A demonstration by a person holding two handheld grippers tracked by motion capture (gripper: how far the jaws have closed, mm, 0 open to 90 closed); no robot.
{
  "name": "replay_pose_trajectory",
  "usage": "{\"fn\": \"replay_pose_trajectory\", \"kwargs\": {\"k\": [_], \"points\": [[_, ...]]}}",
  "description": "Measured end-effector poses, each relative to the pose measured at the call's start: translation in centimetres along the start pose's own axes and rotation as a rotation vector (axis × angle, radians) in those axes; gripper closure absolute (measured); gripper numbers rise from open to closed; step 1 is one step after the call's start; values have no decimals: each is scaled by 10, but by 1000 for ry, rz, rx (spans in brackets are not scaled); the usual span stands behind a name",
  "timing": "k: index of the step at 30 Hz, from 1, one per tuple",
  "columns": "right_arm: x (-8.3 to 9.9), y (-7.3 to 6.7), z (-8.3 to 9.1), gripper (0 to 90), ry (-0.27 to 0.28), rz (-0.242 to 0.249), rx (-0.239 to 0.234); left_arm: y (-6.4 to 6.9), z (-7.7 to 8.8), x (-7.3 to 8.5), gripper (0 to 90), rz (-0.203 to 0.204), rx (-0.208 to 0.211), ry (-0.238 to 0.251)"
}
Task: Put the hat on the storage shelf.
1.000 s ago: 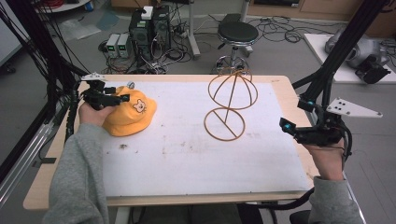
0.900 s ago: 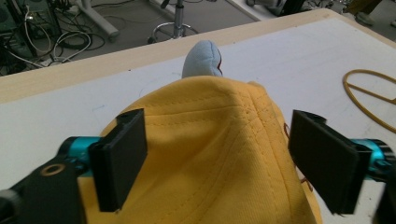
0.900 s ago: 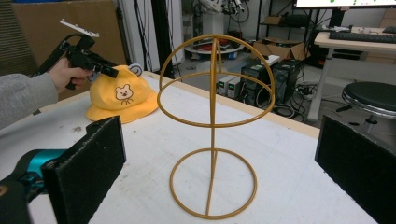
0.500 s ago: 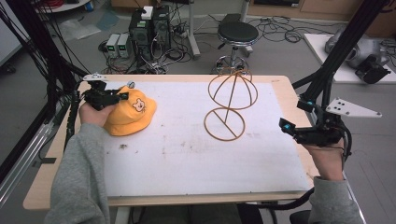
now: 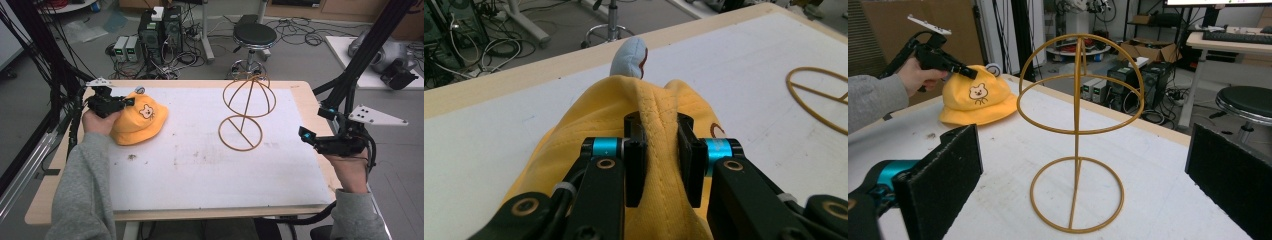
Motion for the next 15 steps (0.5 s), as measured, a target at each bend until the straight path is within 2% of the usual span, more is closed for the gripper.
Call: {"fn": "replay_pose_trajectory", "kwargs": {"k": [6, 15], "points": [[0, -1, -2, 13, -5, 5, -4, 4, 12, -4, 773, -1, 24, 22], [1, -3, -3, 13, -5, 3, -13, 21, 30, -11, 773, -18, 41, 50]]}}
Point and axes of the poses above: each handheld gripper's, and its own axes: z roughly backward along the jaws, x roughly out of its underside, y roughly to its right, the point moved 4 cm from there along -z, roughly forward along the jaws, and after that the axes turned 11 degrees about z, right-handed, at the moved point
